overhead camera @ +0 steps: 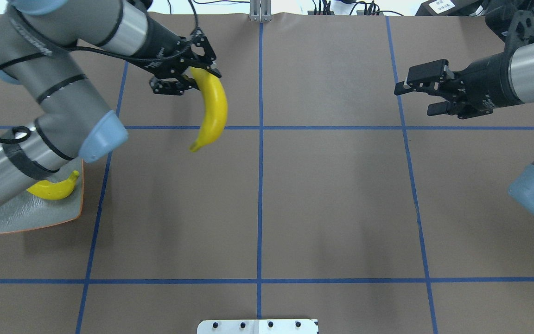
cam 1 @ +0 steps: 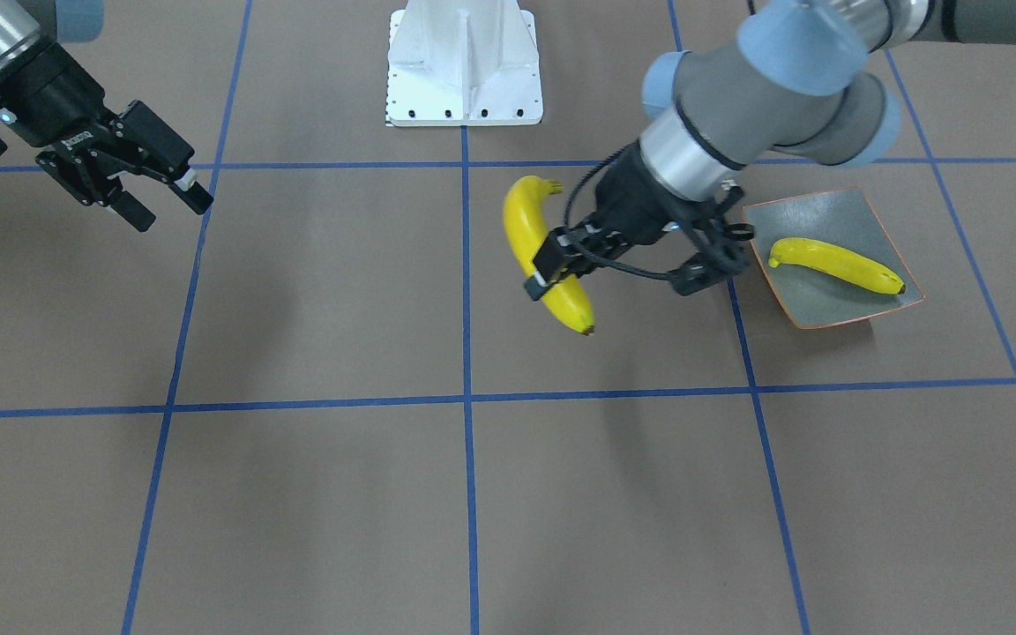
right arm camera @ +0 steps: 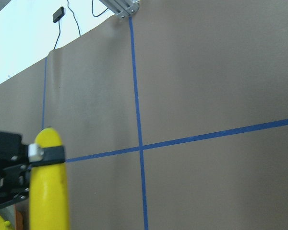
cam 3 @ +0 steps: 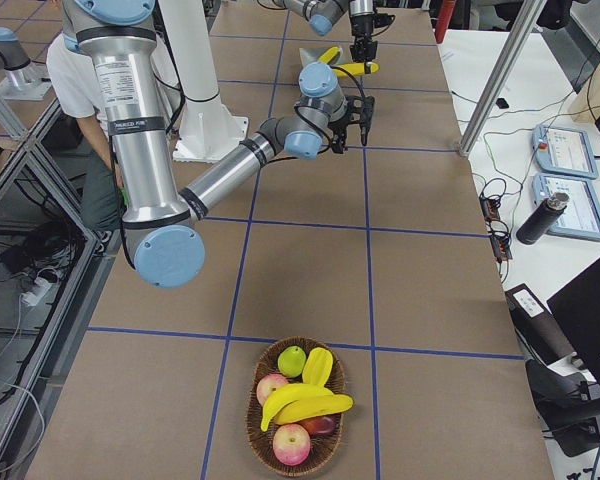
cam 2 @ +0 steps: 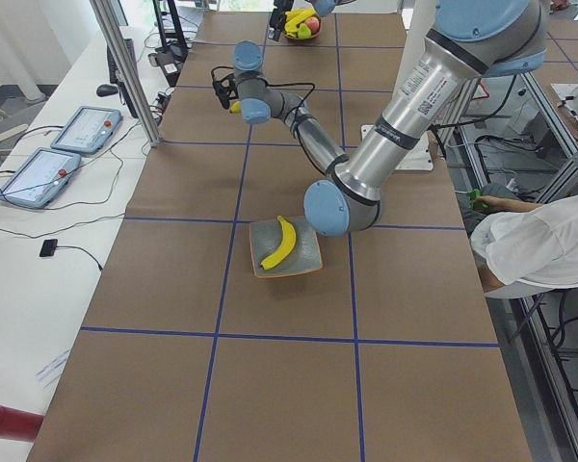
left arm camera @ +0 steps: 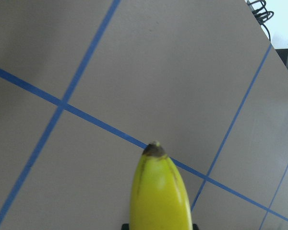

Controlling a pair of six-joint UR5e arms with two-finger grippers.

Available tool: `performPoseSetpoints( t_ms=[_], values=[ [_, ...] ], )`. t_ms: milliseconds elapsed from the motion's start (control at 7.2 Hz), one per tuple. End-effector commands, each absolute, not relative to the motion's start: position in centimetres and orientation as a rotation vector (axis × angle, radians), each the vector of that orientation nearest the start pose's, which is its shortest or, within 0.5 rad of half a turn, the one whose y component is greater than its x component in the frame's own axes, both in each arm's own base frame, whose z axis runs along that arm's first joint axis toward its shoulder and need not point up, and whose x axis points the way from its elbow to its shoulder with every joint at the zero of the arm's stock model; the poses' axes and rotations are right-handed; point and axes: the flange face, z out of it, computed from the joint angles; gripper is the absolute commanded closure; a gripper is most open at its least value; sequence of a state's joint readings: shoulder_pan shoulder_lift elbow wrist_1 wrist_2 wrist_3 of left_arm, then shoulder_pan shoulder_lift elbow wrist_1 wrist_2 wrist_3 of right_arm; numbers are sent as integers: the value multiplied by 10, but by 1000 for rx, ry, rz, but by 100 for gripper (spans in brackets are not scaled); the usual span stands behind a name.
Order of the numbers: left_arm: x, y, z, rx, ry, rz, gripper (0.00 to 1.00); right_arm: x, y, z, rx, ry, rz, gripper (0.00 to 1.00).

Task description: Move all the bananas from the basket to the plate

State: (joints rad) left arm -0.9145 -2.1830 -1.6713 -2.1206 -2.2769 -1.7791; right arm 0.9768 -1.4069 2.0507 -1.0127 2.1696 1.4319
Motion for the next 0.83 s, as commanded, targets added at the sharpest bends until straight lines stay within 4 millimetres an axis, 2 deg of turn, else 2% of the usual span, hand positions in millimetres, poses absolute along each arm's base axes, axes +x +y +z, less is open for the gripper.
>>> performPoseSetpoints(
  t_ms=[0, 139, 278, 556, 694],
  values=[
    [259, -516, 284, -85, 1263, -446, 100, -201, -457, 305, 167, -1229, 405, 0],
    [235, -490, 340, -120, 1201, -480, 100, -201, -459, 309, 164, -1222, 411, 0],
    [218, -484, 365, -135, 1171, -522, 100, -199, -458, 316, 158, -1211, 421, 0],
    [206, -483, 405, -140, 1103, -586, 100, -195, -458, 323, 153, -1199, 435, 0],
    [201, -477, 434, -113, 1045, -597, 100, -196, -459, 326, 155, -1194, 441, 0]
  ],
)
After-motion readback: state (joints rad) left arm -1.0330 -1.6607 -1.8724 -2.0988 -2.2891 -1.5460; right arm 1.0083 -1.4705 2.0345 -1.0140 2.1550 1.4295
